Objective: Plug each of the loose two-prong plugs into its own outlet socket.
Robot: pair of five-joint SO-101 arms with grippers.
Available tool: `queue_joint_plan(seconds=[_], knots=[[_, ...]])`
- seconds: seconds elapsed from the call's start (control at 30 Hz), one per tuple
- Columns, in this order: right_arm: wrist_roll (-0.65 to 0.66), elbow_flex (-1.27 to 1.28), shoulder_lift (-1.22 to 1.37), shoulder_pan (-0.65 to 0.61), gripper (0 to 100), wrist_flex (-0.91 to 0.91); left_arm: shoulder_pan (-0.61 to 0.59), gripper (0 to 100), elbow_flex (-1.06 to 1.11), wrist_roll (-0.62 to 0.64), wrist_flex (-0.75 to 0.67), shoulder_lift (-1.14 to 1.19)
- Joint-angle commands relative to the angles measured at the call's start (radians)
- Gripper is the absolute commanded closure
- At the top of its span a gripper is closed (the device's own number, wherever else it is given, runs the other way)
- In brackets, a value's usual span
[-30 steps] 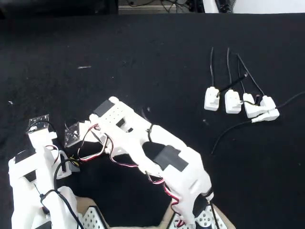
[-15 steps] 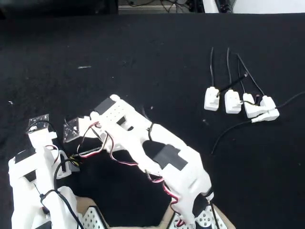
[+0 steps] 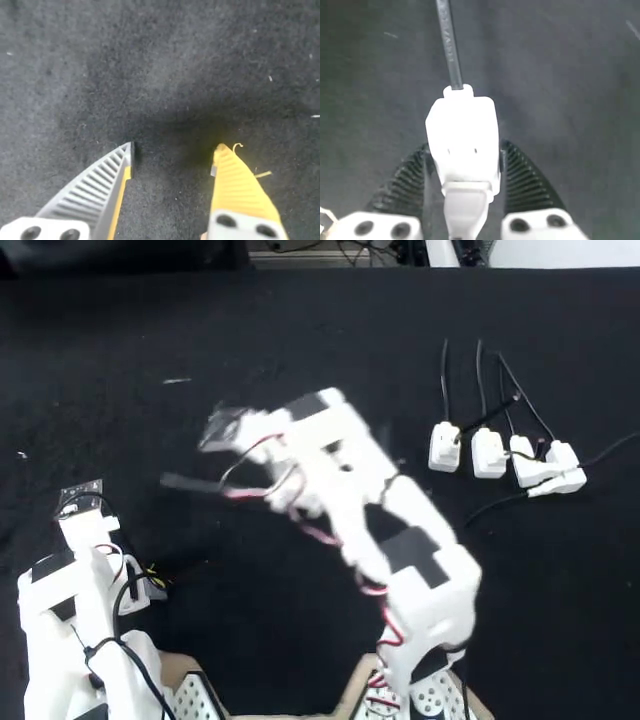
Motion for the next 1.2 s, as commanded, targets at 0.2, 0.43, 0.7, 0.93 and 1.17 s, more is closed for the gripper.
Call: queue_joint_plan(seconds=[0.2,0.43,0.7,0.93,1.17], knots=[[-0.15,-0.007,-0.166,0.338,98.7,0.015,-0.028,74,-0.01,0.017,-0.051,-0.011],[-0.319,-0.005,-0.166,0.497,98.7,0.015,-0.028,74,-0.008,0.017,-0.052,-0.011],[-0.342,-0.005,-0.165,0.597,98.7,0.014,-0.028,74,-0.007,0.017,-0.052,-0.011],[-0.489,0.021,-0.165,0.516,98.7,-0.015,-0.028,74,-0.007,0.017,-0.052,-0.011],[-0.73,0.027,-0.163,0.405,98.7,-0.14,-0.033,74,-0.007,0.017,-0.052,-0.011]])
